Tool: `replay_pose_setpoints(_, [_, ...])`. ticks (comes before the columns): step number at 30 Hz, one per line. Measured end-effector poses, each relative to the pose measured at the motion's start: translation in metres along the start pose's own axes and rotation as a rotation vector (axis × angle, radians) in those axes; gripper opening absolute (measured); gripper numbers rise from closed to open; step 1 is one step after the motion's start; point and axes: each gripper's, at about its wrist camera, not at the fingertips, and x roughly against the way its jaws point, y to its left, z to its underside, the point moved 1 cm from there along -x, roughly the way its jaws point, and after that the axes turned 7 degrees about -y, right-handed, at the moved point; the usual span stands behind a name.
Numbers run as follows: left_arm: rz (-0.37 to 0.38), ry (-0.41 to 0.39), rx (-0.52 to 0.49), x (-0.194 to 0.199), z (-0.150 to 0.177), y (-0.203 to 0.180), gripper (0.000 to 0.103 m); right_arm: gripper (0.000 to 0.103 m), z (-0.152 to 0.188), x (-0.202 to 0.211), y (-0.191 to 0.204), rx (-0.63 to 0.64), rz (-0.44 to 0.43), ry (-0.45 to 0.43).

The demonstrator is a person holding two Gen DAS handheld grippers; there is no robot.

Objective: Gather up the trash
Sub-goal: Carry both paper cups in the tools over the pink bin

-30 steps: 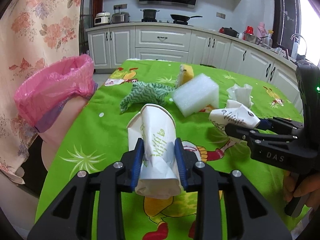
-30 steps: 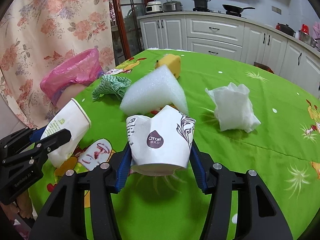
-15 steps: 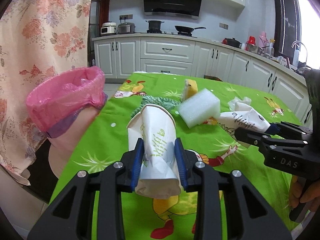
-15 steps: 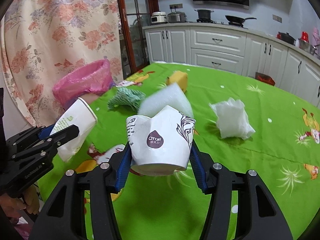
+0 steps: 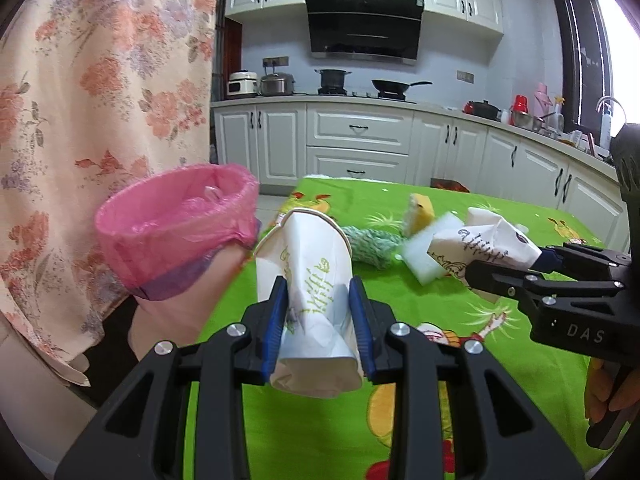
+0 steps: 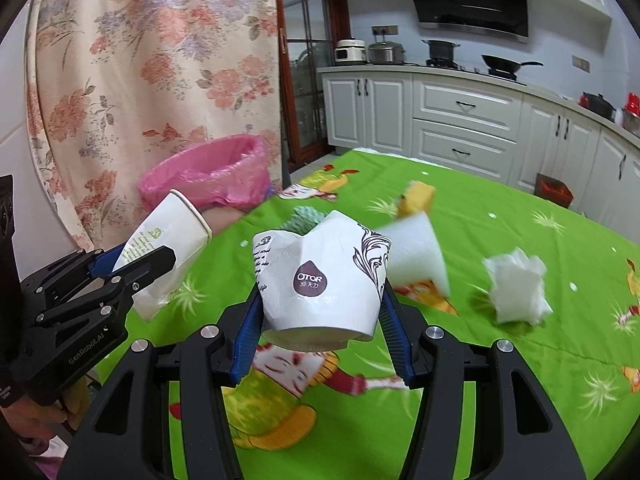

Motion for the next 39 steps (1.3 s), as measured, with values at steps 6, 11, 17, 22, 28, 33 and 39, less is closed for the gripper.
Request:
replay_pose_setpoints(6, [-0.045,-0.030,0.015,0.003,-0.009,0.023,0.031,0.052,-0.016,-0.019,0.016,0.026,-0.034,-0.008])
replay_pose_setpoints(11, [-0.085,-0.052,0.028,0.001,-0.022,0.048,0.031,0.052,-0.035,-0.036,0.031,0.053,-0.074,-0.022])
replay_pose_setpoints(17, [-0.127,-0.087,0.038,-0.004,-0.044,0.077,0.031,0.052,-0.063,-0.058,0.053,0.086,-0.131,-0.053])
replay_pose_setpoints(22, [-0.154,-0.113,0.061,-0.016,-0.066,0.110,0.031,0.052,-0.084,-0.079,0.066,0.093,-0.169,-0.069])
replay_pose_setpoints(28, [-0.160,-0.115,0.075,-0.041,-0.085,0.145,0.031,0.053,-0.105,-0.112,0.083,0.113,-0.209,-0.073])
replay_pose_setpoints(33, [-0.175,-0.100,0.104,-0.063,-0.090,0.172,0.031,0.053,-0.122,-0.139,0.095,0.124,-0.237,-0.072])
replay_pose_setpoints(39, [-0.192,-0.078,0.092,-0.085,-0.093,0.189,0.031,0.053,-0.138,-0.169,0.109,0.141,-0.266,-0.067])
